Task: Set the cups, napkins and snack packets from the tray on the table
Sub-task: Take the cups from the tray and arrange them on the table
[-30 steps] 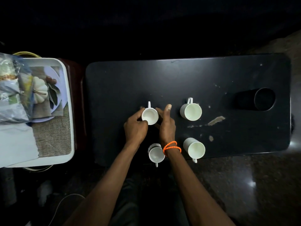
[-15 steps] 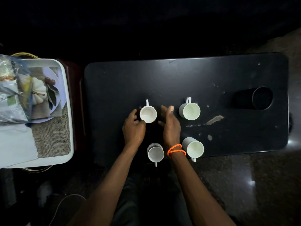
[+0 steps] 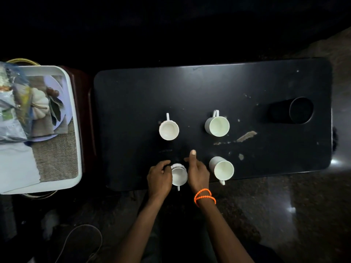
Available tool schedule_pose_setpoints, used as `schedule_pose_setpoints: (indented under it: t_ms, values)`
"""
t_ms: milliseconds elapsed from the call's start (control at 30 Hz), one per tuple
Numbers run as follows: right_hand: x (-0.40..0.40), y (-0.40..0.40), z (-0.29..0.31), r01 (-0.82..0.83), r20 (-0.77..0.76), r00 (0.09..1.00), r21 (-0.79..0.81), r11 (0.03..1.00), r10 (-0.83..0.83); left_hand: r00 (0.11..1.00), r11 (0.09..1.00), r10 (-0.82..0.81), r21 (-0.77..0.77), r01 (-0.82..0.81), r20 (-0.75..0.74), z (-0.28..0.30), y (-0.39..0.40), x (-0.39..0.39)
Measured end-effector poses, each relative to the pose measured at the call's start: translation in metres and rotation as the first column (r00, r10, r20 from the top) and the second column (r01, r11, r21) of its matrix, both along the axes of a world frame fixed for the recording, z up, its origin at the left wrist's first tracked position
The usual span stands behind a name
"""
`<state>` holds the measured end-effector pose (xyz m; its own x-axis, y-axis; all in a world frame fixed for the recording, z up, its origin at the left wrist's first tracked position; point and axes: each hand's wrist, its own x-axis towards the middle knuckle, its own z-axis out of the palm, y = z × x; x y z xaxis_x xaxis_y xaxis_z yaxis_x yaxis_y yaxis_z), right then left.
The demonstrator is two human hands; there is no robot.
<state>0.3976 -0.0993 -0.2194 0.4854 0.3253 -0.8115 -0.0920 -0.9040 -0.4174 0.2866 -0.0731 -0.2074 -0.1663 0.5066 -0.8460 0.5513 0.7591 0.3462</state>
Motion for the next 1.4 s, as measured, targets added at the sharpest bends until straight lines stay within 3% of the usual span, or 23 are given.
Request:
schedule_pose_setpoints:
  t_ms: [533,600,700,800,867,900,1000,1100,1267,1400]
  values:
    - [-0.009,-0.014,-0.001,0.016,-0.008,1.000,0.056,0.998,-0.016,0.996,0.997,0.078,0.007,-0.078,0.046,0.006,-0.009,-0.003]
    - [-0.002,-0.014,0.005,0.005,0.072,0.997,0.142,0.990,-0.015,1.000,0.998,0.027,0.055,-0.027,-0.003,0.008,-0.009,-0.001]
    - [0.021,-0.019,0.016,-0.061,0.273,0.961,0.346,0.936,-0.038,0.995,0.944,-0.076,0.318,0.091,-0.060,0.016,-0.008,0.006]
    - [0.059,-0.033,0.021,-0.170,0.594,0.799,0.373,0.912,-0.094,0.975,0.878,-0.216,0.447,0.169,0.056,0.022,-0.012,0.026]
    - [0.083,-0.043,0.018,-0.234,0.706,0.707,0.288,0.928,-0.041,0.928,0.882,-0.328,0.410,0.233,0.179,0.023,-0.016,0.046]
    - [0.091,-0.047,0.015,-0.241,0.701,0.713,0.247,0.939,-0.002,0.902,0.890,-0.370,0.366,0.274,0.224,0.023,-0.019,0.057]
    - [0.099,-0.059,0.005,-0.172,0.565,0.825,0.196,0.965,0.032,0.863,0.906,-0.422,0.167,0.390,0.278,0.019,-0.024,0.086]
    - [0.100,-0.069,-0.007,-0.080,0.480,0.878,0.150,0.985,-0.002,0.860,0.904,-0.421,0.061,0.422,0.289,0.013,-0.026,0.104]
    - [0.094,-0.074,-0.012,-0.002,0.432,0.899,0.158,0.988,-0.067,0.883,0.922,-0.383,0.050,0.384,0.271,0.005,-0.031,0.111]
    - [0.094,-0.066,-0.002,-0.067,0.554,0.830,0.197,0.978,-0.054,0.902,0.935,-0.354,0.115,0.335,0.247,0.008,-0.033,0.111]
